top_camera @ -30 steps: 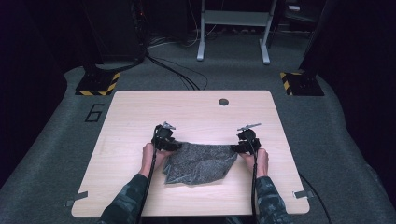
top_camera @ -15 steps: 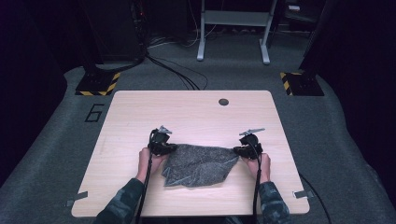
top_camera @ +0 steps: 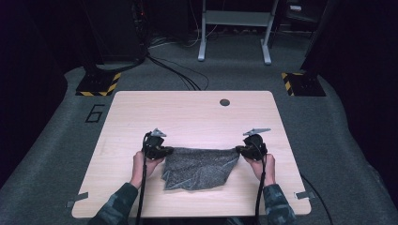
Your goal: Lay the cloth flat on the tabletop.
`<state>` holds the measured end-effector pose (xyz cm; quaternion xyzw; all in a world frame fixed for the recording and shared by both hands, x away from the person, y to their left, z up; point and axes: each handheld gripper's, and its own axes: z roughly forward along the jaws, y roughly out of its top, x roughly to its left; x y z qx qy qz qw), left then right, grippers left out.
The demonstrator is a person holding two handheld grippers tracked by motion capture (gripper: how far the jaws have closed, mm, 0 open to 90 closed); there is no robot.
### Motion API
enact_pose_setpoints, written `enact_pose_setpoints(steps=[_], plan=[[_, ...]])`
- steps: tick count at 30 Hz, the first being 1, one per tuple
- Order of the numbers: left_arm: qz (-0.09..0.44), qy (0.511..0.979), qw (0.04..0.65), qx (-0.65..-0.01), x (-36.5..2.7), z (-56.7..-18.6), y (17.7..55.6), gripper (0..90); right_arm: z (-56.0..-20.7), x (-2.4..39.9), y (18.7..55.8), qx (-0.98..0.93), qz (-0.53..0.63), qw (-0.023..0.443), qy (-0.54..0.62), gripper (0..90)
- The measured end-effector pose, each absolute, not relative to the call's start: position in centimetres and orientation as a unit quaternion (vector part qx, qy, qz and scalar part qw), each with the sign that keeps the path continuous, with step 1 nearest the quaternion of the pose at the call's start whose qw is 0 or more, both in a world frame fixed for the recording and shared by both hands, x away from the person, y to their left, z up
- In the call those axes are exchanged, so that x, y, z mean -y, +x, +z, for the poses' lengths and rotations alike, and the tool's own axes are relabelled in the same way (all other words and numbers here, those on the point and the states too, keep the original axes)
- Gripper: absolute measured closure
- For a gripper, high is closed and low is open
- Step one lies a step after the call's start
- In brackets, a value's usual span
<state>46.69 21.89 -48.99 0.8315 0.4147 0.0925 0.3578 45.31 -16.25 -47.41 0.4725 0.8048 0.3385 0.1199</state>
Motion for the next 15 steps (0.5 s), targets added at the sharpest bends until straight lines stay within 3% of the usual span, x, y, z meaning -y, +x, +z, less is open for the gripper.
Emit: enact_pose_setpoints(steps=[4,8,11,12,15], plan=[[0.114,0.821,0.364,-0.426,-22.4,-46.8,49.9,88.1,-45.5,15.7,48.3,-0.805,0.334,0.142,0.470,89.6],[0.190,0.796,0.397,-0.416,-22.9,-39.6,52.3,88.1,-40.0,15.7,51.8,-0.789,0.360,0.194,0.459,89.7],[0.269,0.776,0.423,-0.384,-23.0,-33.0,51.6,88.1,-33.6,15.2,52.3,-0.775,0.388,0.246,0.433,89.7],[0.281,0.774,0.426,-0.375,-23.0,-31.9,51.1,88.1,-30.9,14.8,51.7,-0.771,0.395,0.276,0.417,89.7],[0.311,0.774,0.433,-0.342,-23.4,-30.8,48.7,87.9,-28.3,14.9,50.0,-0.764,0.417,0.293,0.395,89.6]])
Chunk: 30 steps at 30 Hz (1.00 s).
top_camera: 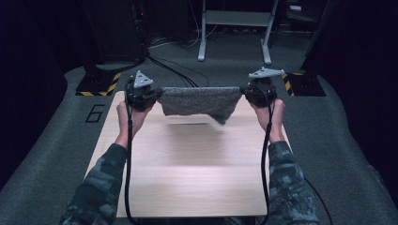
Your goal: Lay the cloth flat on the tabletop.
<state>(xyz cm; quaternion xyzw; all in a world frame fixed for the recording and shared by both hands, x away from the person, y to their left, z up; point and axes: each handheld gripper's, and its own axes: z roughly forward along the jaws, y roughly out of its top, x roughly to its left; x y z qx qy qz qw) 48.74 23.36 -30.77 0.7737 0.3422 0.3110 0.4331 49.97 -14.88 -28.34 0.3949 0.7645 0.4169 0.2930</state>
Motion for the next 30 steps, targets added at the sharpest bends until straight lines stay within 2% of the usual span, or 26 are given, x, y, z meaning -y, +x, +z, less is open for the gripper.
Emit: enact_pose_setpoints(steps=[1,3,5,8,11,12,13,14,15,19,21,22,25,26,30], plan=[[0.310,0.776,0.433,-0.338,-23.4,-31.2,48.0,87.6,-28.4,15.0,49.1,-0.765,0.422,0.293,0.388,89.6],[0.293,0.790,0.429,-0.326,-23.6,-34.4,45.6,87.0,-29.9,15.3,47.2,-0.773,0.424,0.283,0.378,89.4],[0.265,0.806,0.416,-0.327,-23.6,-38.6,43.6,86.0,-33.3,15.5,45.2,-0.787,0.416,0.264,0.372,89.0],[0.210,0.820,0.408,-0.342,-23.6,-44.8,41.2,83.7,-40.2,15.7,42.5,-0.808,0.389,0.223,0.383,88.2],[0.156,0.835,0.393,-0.352,-23.5,-49.3,39.0,76.6,-46.0,16.1,40.6,-0.819,0.367,0.175,0.404,84.9],[0.147,0.836,0.393,-0.354,-23.5,-49.9,38.6,70.8,-47.7,16.3,39.8,-0.821,0.363,0.156,0.412,82.9],[0.136,0.835,0.396,-0.358,-23.5,-50.3,38.0,62.0,-48.5,16.4,39.4,-0.822,0.362,0.143,0.416,75.8],[0.132,0.832,0.401,-0.360,-23.6,-50.2,37.3,54.7,-49.2,16.6,38.9,-0.820,0.361,0.127,0.426,69.1],[0.128,0.831,0.407,-0.357,-23.9,-49.8,36.8,47.5,-49.6,17.0,38.4,-0.819,0.368,0.114,0.424,66.5],[0.140,0.817,0.435,-0.352,-24.6,-46.5,36.7,26.8,-47.6,17.8,38.2,-0.808,0.389,0.119,0.427,50.3],[0.154,0.817,0.436,-0.345,-24.3,-45.1,38.0,24.5,-46.6,17.5,39.2,-0.807,0.392,0.136,0.421,41.6],[0.146,0.817,0.437,-0.348,-24.0,-44.9,38.8,23.3,-46.1,16.7,40.4,-0.811,0.392,0.130,0.415,37.8],[0.128,0.821,0.424,-0.361,-22.0,-46.1,42.7,22.0,-46.4,14.4,43.2,-0.821,0.385,0.133,0.399,34.4],[0.119,0.824,0.418,-0.364,-21.5,-46.7,43.4,21.0,-47.2,13.2,44.6,-0.831,0.370,0.117,0.399,32.7],[0.099,0.843,0.372,-0.376,-20.0,-50.0,45.4,21.0,-49.9,11.4,47.1,-0.849,0.326,0.104,0.403,31.7]])
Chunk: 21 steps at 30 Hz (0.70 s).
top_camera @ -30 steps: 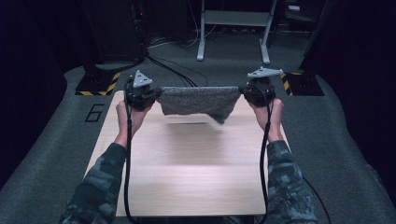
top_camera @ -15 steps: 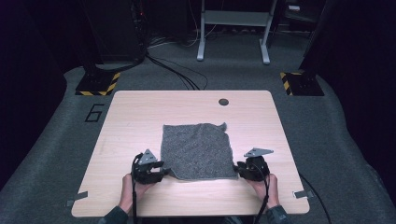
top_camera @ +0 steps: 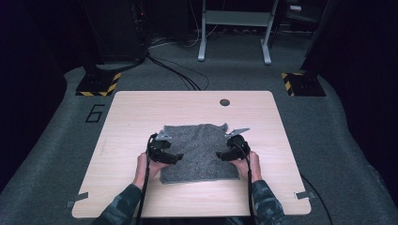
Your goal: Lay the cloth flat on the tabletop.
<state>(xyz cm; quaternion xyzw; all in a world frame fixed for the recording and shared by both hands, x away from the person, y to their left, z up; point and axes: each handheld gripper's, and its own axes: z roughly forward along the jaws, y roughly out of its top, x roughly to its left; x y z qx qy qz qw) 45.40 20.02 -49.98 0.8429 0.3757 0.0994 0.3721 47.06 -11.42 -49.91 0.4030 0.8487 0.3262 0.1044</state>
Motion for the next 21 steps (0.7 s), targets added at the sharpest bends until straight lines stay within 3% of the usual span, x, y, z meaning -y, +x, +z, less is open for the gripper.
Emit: enact_pose_setpoints(steps=[6,12,17,21], plan=[[0.095,0.849,0.368,-0.368,-20.5,-51.8,43.6,21.5,-51.0,12.5,45.1,-0.848,0.328,0.103,0.404,34.2],[0.090,0.856,0.373,-0.345,-20.7,-51.0,41.0,21.1,-50.2,13.7,42.6,-0.848,0.340,0.101,0.393,37.8],[0.101,0.835,0.403,-0.359,-20.5,-48.8,44.4,20.6,-48.5,13.7,45.7,-0.838,0.352,0.109,0.401,36.5],[0.094,0.833,0.392,-0.380,-19.9,-49.5,48.2,20.1,-49.0,11.4,49.5,-0.839,0.348,0.110,0.404,33.1]])
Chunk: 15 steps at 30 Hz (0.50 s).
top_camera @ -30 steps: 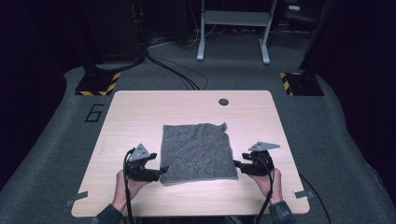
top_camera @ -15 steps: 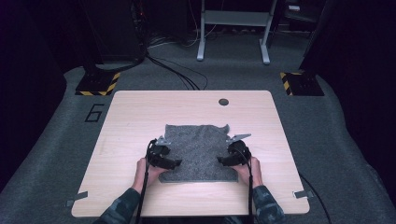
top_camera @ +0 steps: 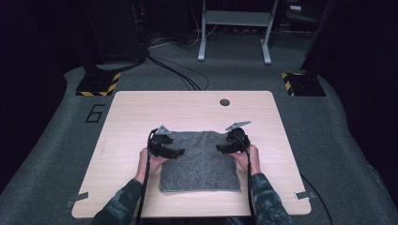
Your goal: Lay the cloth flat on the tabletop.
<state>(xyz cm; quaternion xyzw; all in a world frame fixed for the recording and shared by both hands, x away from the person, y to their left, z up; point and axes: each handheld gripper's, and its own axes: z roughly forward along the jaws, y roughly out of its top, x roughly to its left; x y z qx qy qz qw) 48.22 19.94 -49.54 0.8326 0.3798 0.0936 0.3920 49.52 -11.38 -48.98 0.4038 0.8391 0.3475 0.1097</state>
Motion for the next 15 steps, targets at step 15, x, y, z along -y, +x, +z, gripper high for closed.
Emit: enact_pose_setpoints(steps=[15], plan=[[0.096,0.825,0.381,-0.406,-20.7,-51.0,48.7,16.8,-50.4,11.6,50.8,-0.839,0.310,0.131,0.427,27.7]])
